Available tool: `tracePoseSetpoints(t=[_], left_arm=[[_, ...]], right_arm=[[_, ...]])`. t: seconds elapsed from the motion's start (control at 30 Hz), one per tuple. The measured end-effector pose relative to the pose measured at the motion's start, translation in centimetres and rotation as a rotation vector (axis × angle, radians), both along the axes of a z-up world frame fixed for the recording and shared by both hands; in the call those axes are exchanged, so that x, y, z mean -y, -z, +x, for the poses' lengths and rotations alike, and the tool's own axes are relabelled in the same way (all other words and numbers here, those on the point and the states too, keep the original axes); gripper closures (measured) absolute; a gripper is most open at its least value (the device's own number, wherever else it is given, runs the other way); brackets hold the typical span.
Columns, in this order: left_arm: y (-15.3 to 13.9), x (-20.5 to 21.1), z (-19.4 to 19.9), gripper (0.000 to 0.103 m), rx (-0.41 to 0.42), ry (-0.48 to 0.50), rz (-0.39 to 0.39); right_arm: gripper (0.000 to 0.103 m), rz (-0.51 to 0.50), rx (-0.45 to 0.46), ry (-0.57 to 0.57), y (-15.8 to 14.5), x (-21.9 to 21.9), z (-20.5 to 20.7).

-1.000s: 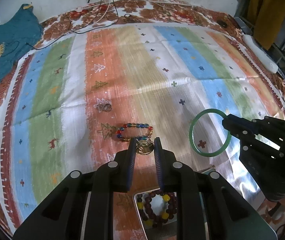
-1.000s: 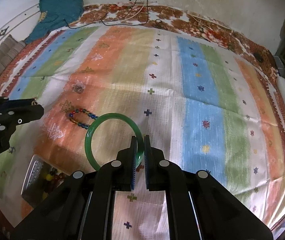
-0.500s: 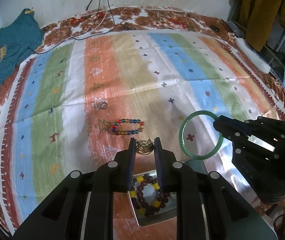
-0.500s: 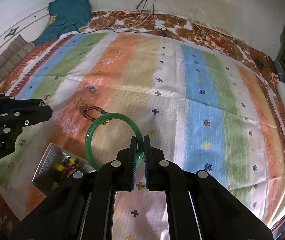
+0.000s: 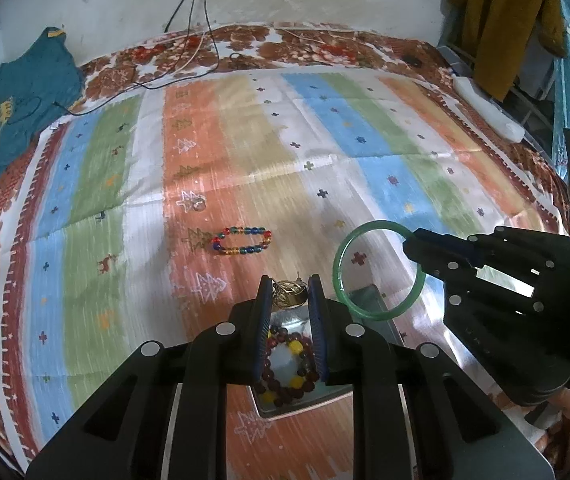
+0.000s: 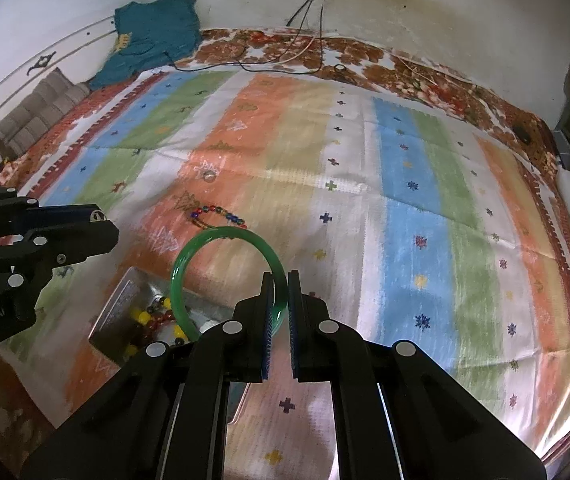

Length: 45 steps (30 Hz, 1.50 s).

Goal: Organize jewelry
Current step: 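Carry the gold ring with the left tool while the right tool carries the green bangle to the tin, then open the left tool over the tin while the right tool drops the green bangle into it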

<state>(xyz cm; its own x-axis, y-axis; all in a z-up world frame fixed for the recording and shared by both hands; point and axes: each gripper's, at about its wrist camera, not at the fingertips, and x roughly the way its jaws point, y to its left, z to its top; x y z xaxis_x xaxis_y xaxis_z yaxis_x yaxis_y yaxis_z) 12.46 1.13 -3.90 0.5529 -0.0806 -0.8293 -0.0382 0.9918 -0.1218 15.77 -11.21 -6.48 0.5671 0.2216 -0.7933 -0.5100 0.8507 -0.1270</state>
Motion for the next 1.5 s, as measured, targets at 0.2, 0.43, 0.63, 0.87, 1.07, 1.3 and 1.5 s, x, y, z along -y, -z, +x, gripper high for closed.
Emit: tracePoseSetpoints(t=[0.2,0.43,0.63,0.87,1.07,1.3,1.5], left_arm=[[0.1,0.2,-0.6,0.085,-0.002,-0.002,0.004],[0.8,0.1,-1.4,0.080,-0.041,-0.021,-0.007],[0.9,-0.9,-1.5,0.075,-0.041,-0.063,-0.005],[1.1,-1.6,-1.0,0.066,-0.048,-0.092,-0.002],[1.3,-2.6,-0.5,0.061,-0.054,-0.126,0.001],[1.6,-4.2,0.4,0.052,-0.056,-0.197,0.002],[1.6,-4.7,1.4,0.046,-0.054,-0.227,0.016]], right_arm=[[0.095,-0.003,-0.005,-0.012,0.3,0.2,-1.1],[0.091,0.022,-0.089,-0.043,1.0,0.3,-1.6],[0.064,0.009,-0.090,-0.001,1.3,0.8,-1.2],[0.058,0.011,-0.092,0.030,1.3,1.2,-0.4],[0.051,0.006,-0.092,0.036,1.3,0.9,0.2],[0.047,0.003,-0.114,0.048,1.7,0.4,1.6],[0.041,-0.015,-0.111,0.044,2.0,-0.4,2.3]])
